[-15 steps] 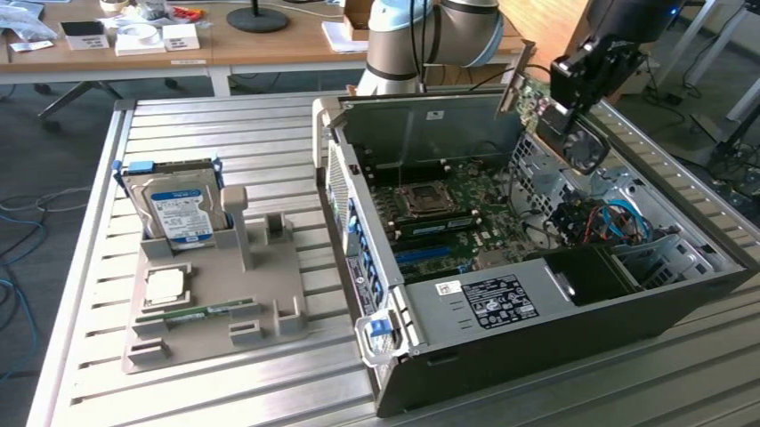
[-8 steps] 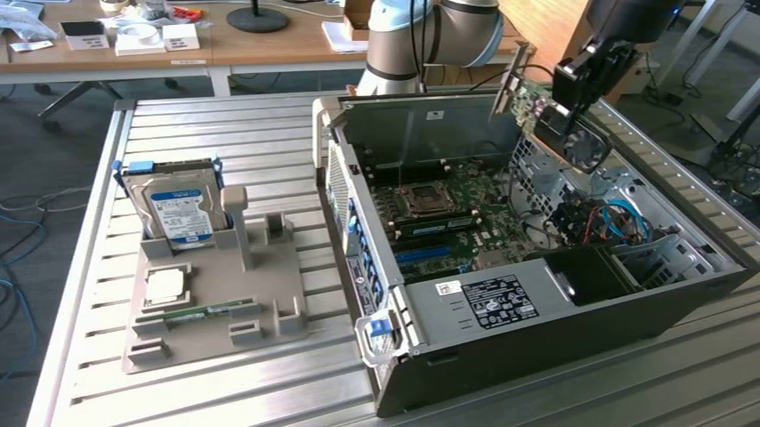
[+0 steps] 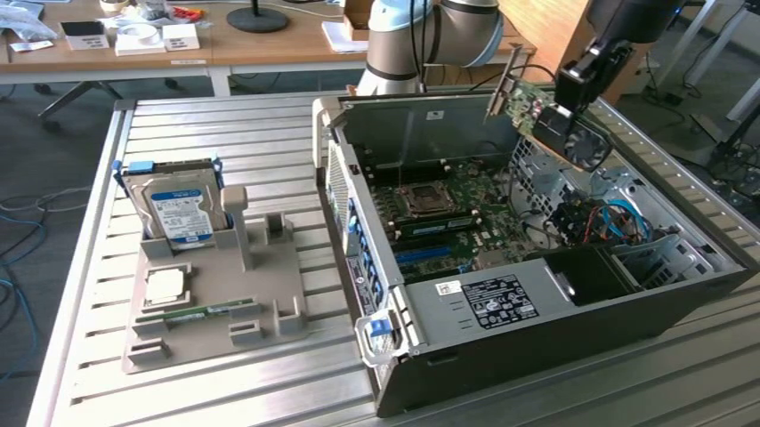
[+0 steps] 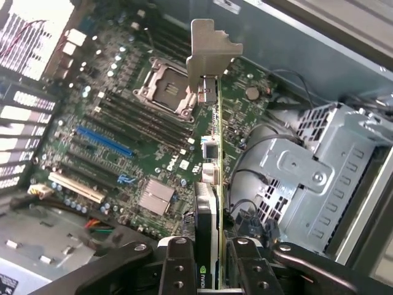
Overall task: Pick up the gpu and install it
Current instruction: 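Insert the gpu into the slot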
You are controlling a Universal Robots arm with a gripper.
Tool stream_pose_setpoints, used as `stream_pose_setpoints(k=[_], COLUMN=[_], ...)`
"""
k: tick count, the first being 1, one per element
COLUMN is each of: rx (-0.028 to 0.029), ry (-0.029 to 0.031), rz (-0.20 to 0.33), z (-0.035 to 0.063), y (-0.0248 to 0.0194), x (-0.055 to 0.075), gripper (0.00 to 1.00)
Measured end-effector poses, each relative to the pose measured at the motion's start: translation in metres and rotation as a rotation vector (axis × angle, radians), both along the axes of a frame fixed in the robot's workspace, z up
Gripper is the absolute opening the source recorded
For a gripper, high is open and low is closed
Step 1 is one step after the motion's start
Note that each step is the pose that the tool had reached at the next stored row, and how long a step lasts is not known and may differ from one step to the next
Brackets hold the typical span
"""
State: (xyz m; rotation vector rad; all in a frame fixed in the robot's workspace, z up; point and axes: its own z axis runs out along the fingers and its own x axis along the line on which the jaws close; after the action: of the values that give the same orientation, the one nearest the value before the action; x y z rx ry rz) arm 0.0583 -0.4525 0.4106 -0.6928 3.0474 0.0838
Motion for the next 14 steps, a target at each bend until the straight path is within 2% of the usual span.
stream_pose_setpoints(k=[14], rx=[0.0001], ry=[0.0000], rz=[0.200], z=[-0.0005], y=[0.0000], x=[0.0000], gripper=[0.27])
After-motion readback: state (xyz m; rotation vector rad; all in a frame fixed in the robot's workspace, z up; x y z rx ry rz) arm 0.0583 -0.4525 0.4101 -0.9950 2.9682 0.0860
